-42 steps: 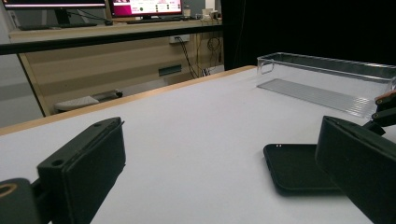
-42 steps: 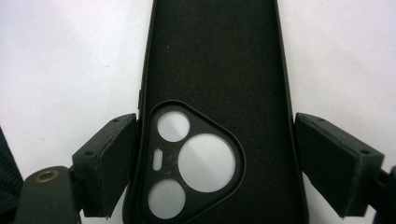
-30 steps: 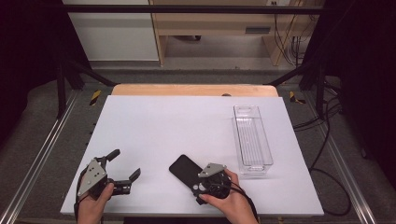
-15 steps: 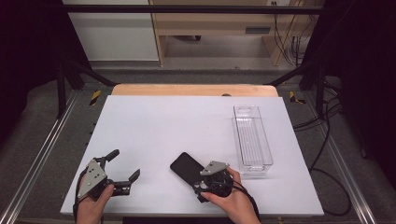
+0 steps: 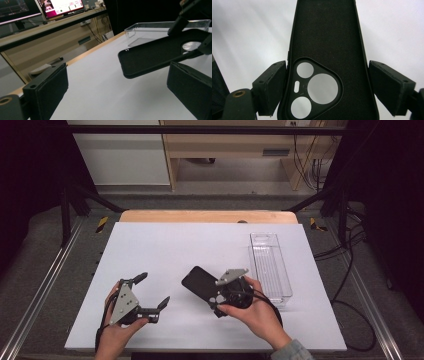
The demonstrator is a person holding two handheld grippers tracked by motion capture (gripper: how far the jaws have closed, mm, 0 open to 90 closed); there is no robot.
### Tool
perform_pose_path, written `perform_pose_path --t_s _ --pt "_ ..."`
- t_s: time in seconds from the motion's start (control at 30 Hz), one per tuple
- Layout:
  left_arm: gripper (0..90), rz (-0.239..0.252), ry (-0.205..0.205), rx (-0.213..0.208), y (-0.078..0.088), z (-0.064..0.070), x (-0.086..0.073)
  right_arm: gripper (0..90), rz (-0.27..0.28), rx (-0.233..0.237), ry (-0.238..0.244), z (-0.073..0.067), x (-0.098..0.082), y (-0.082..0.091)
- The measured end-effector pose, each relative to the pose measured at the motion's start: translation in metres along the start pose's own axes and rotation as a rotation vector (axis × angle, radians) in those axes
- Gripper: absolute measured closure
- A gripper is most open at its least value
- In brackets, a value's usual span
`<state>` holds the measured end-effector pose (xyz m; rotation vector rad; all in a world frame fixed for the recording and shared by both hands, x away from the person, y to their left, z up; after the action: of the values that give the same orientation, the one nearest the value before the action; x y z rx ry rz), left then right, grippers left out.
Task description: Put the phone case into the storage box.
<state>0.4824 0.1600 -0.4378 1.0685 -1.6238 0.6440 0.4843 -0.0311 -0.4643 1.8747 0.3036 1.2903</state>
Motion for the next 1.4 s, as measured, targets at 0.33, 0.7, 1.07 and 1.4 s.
perform_pose_path --t_s 0.33,0.7,1.07,1.4 --pt "6.1 0.020 -0.113 0.044 -0.006 0.016 -0.002 17.8 -0.091 0.025 0.042 0.006 0.047 0.004" --pt "11.6 0.017 -0.296 0.104 -0.004 0.026 -0.012 17.7 -0.132 0.067 0.064 -0.013 0.061 -0.010" --pt "22.6 0.025 -0.414 0.151 -0.003 0.029 -0.012 17.6 -0.142 0.110 0.070 -0.028 0.066 -0.009" --pt "38.4 0.026 -0.530 0.164 -0.002 0.036 -0.013 17.4 -0.163 0.141 0.083 -0.041 0.070 -0.017"
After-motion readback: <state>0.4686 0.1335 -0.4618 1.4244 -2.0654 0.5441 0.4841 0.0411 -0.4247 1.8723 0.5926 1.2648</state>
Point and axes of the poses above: each handheld gripper's, and its own axes: y roughly backward along the jaws, x roughly out of its top, z roughly to its right, the point moved 10 cm from there along -y, roughly forward along the jaws, and after that the axes turned 14 degrees about x, right-handed, at the moved point
